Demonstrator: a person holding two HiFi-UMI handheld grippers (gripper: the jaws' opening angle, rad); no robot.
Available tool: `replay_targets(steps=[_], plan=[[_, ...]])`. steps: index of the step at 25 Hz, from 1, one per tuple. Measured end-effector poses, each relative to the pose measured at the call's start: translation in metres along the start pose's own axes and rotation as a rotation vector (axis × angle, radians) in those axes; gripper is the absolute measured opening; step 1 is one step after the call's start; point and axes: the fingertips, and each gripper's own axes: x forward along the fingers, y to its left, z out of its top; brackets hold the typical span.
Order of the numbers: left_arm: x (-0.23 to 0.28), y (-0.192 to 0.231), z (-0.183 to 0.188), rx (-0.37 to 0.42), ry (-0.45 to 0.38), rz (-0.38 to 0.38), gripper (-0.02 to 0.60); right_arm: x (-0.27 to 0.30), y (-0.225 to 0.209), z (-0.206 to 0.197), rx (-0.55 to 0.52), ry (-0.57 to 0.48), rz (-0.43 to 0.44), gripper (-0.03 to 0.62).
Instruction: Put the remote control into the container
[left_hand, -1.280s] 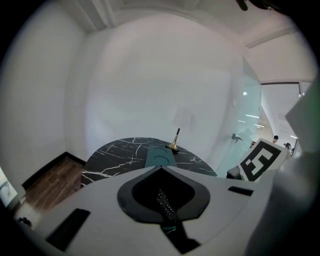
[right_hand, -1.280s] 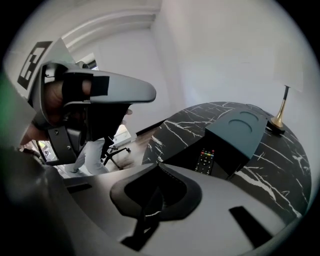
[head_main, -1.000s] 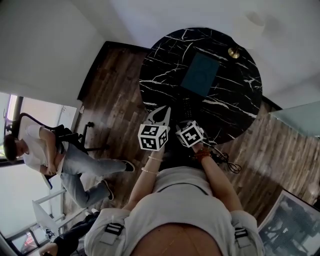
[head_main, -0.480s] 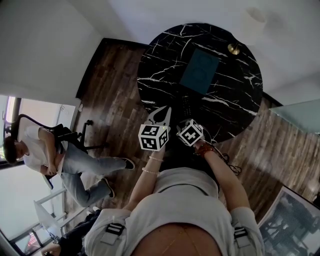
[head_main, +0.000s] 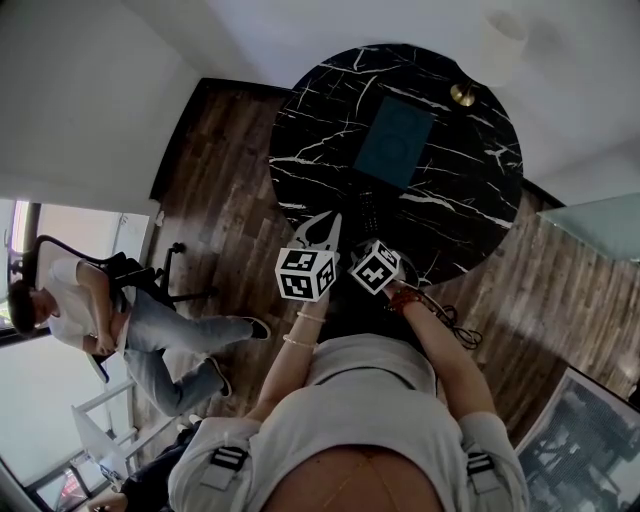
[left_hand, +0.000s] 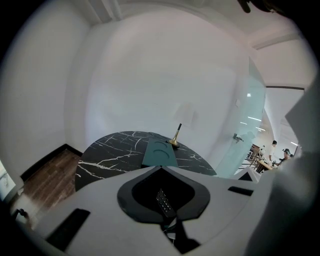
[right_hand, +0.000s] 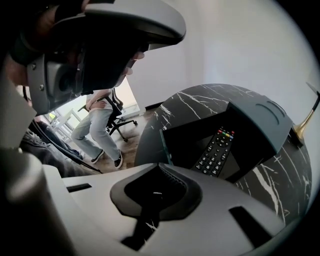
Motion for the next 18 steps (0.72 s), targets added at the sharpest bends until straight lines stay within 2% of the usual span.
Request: replay_targets(steps=[5, 9, 13, 18], plan=[[0.003, -0.003, 0.005, 0.011, -0.008, -0.009, 0.008, 0.002, -0.001, 0.001, -0.009, -0.005, -0.011, 0.011], [0.003, -0.003, 0.006, 0.011, -0.007, -0.011, 0.008, 0.000, -0.014, 0.004, -0.021, -0.015, -0.064, 0.011], [0.002, -0.001, 0.006, 0.010, -0.004, -0.011, 0.008, -0.006, -0.018, 0.006, 0.019, -0.035, -0.042, 0.011], [0.005, 0.002, 0.006, 0.006, -0.002, -0.011, 0.008, -0.005, 0.009, 0.009, 0.005, -0.054, 0.012, 0.011]])
